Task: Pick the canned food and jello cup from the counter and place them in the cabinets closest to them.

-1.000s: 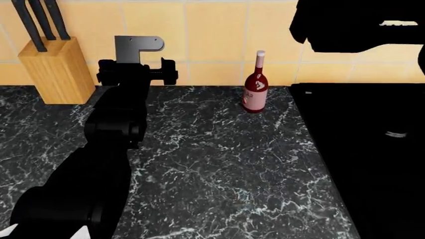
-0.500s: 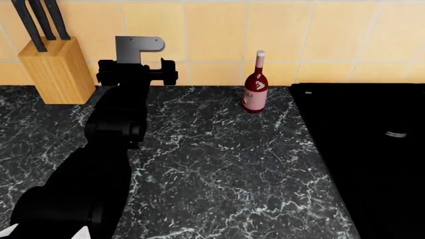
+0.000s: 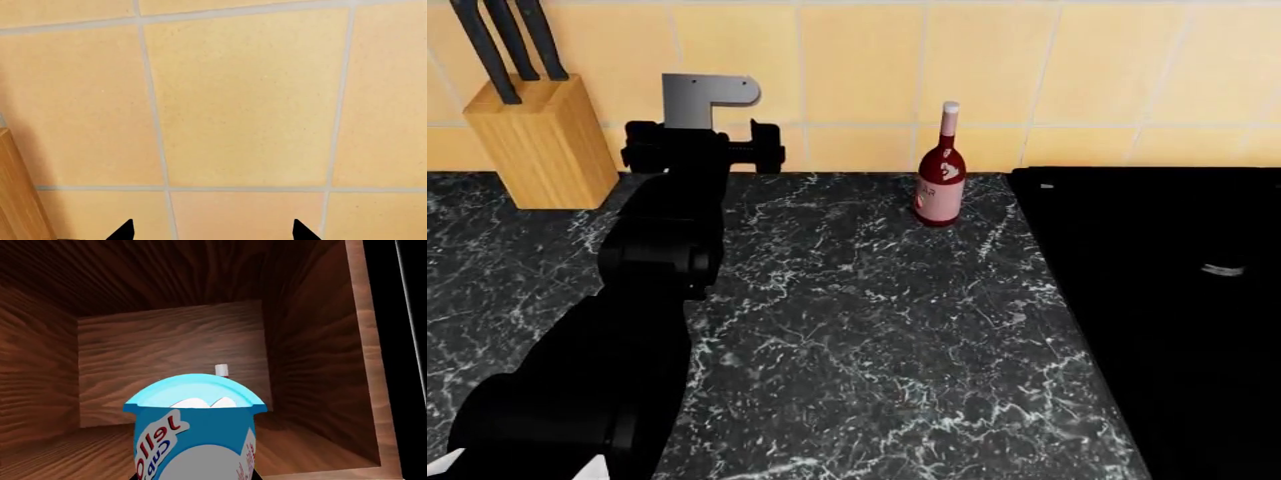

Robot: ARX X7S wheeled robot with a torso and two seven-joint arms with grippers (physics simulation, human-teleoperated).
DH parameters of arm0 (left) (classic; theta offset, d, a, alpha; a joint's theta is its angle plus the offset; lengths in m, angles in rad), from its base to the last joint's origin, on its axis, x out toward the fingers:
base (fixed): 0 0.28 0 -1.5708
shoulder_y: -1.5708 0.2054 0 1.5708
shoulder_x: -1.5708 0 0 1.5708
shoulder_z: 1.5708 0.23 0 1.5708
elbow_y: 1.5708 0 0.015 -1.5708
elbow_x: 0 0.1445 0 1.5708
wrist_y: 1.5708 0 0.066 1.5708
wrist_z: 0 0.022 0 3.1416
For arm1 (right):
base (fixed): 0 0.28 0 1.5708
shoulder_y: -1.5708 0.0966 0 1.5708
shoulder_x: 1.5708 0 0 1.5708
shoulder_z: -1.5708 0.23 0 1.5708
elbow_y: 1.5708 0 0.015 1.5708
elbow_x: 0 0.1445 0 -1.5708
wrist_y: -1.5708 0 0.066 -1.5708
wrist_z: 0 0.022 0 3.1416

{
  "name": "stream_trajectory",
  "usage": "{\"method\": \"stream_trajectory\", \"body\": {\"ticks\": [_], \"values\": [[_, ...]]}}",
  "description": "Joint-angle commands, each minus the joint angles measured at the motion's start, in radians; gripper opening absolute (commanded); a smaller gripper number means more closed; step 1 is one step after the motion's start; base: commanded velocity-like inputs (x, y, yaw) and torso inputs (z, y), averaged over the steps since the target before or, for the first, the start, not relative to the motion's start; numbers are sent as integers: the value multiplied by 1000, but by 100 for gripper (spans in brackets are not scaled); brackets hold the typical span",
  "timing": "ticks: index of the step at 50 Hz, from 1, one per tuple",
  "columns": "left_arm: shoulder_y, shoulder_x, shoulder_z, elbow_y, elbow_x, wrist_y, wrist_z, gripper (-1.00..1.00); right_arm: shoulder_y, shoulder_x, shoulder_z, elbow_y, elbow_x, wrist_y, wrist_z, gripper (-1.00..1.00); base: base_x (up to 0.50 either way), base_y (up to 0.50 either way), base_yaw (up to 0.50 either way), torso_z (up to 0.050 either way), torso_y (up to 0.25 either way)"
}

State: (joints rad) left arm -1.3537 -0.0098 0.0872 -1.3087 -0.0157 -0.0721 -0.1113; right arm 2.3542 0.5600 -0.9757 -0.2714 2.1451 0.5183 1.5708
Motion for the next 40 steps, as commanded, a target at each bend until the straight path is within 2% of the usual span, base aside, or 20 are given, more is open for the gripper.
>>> {"method": "stream_trajectory", "body": {"ticks": [1, 10, 16, 25, 40], "values": [[1, 0, 8, 0, -1, -8, -1, 100, 2, -121, 127, 205, -33, 166, 0, -100, 0, 0, 0, 0, 0], [0, 0, 9, 0, -4, -11, 1, 100, 2, -214, 234, 380, -60, 282, 0, -100, 0, 0, 0, 0, 0], [-1, 0, 7, 0, -4, -14, 5, 100, 2, -238, 252, 496, -68, 328, 0, -100, 0, 0, 0, 0, 0], [0, 0, 9, 0, -1, -21, 2, 100, -1, -313, 316, 711, -135, 520, -5, -100, 0, 0, 0, 0, 0], [-1, 1, 19, 0, 0, -25, 6, 100, -51, -285, 299, 865, -242, 491, -130, -100, 0, 0, 0, 0, 0]]}}
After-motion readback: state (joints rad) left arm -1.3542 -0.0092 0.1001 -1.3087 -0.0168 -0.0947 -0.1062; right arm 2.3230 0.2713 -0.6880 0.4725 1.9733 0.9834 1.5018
